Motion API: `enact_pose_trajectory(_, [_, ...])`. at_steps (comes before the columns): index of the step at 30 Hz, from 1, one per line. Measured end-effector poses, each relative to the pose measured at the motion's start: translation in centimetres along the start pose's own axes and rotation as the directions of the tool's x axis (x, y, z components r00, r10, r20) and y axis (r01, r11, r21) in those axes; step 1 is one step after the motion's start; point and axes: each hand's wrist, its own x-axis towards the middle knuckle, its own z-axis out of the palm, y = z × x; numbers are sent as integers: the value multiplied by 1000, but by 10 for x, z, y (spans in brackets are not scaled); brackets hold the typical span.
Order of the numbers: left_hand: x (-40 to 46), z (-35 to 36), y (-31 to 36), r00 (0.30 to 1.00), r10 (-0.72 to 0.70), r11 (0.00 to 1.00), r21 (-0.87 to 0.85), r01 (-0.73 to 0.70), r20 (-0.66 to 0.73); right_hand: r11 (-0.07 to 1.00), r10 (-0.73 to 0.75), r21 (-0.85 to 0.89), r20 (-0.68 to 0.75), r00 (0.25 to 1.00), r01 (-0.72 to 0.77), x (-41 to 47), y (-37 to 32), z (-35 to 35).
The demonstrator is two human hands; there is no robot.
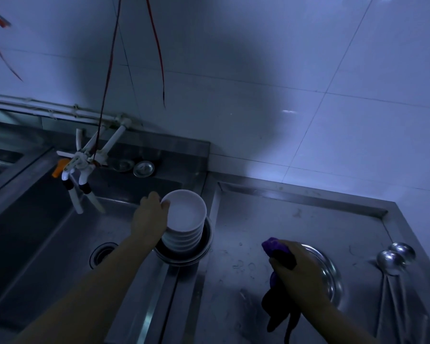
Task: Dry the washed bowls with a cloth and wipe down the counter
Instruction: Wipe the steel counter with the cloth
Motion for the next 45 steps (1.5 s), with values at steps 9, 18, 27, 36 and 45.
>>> enact_pose_trajectory(9, [-57,-5,36,958,198,961,-152,-231,-207,996,-82,23,-58,995,84,-8,-15,-5])
enact_pose_trajectory(18, [-156,46,104,684,405,635,-725,267,607,898,-439,-90,-94,894,431,-20,-28,-7])
enact_pose_trajectory(27, [-188,44,121,809,338,603,-771,206,481,872,-488,18,-62,871,490,-31,10,-60])
enact_pose_trajectory(36, [-226,62,143,902,210,688,-713,138,377,918,-228,376,235,945,128,-19,19,-109])
enact_pose_trajectory(45, [-242,62,137,970,122,842,-540,12,212,913,-176,408,382,907,5,-13,32,-126])
